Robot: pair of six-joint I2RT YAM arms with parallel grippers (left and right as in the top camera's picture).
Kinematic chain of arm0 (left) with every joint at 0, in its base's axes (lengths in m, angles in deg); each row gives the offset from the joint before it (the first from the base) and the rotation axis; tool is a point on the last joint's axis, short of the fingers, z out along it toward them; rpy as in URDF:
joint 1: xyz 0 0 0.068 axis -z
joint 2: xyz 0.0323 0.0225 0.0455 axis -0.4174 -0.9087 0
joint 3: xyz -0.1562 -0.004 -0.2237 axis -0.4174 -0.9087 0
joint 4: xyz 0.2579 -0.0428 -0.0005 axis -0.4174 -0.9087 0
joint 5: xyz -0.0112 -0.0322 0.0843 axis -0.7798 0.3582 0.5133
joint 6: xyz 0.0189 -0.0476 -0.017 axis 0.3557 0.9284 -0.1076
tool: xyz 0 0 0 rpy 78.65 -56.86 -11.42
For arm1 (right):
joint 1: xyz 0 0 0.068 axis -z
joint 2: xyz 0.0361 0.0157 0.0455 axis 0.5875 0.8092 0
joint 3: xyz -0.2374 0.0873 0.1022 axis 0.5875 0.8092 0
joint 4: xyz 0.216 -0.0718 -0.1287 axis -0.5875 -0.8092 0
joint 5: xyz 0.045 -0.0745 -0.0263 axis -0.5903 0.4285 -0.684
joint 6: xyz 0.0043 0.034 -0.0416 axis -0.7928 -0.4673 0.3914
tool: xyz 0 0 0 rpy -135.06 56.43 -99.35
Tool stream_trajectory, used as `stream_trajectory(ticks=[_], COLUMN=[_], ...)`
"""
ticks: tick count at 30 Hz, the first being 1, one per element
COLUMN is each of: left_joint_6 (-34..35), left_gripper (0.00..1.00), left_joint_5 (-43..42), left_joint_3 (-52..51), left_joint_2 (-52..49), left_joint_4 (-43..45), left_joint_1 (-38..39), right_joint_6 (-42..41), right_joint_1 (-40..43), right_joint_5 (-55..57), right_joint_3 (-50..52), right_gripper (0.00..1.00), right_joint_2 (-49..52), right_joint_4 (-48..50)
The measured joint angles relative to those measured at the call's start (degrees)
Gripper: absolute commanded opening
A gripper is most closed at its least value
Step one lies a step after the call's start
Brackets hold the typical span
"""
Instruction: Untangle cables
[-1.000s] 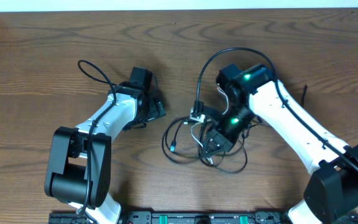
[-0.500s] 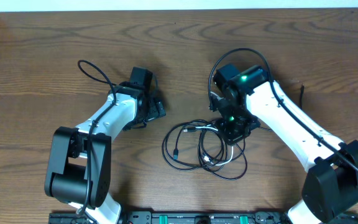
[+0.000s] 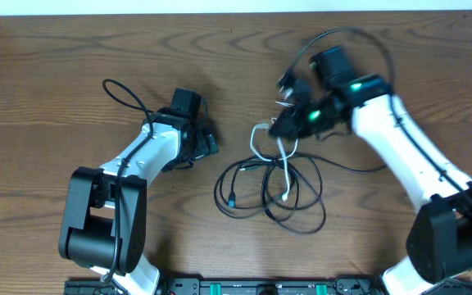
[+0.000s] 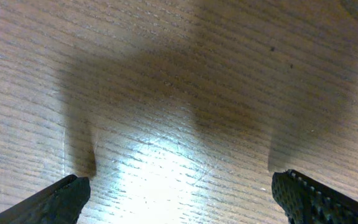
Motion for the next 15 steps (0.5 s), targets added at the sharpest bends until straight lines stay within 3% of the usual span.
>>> stream_trajectory(ticks=[4,6,11,15], left_joint_6=[0.0,0.0,0.0,0.0], left_gripper=[1.00,1.00,1.00,1.00], left_joint_5=[0.0,0.0,0.0,0.0], left_joint_3=[0.0,0.0,0.0,0.0], left_joint_2=[0.0,0.0,0.0,0.0], left_joint_4=[0.0,0.0,0.0,0.0], left_joint_1=[0.0,0.0,0.0,0.0], right_joint_6=[-7.2,-9.0,-10.0,-5.8], right_joint_1=[8.5,10.8,9.7,6.1], right_joint_5=[-6.8,-6.6,-0.8,3.1], right_joint_3=[0.0,0.0,-0.1,-0.1], right_gripper=[0.01,0.02,0.01,0.01], right_joint_2=[0.0,0.0,0.0,0.0], right_joint_4=[12.3,12.9,-2.6,-15.0])
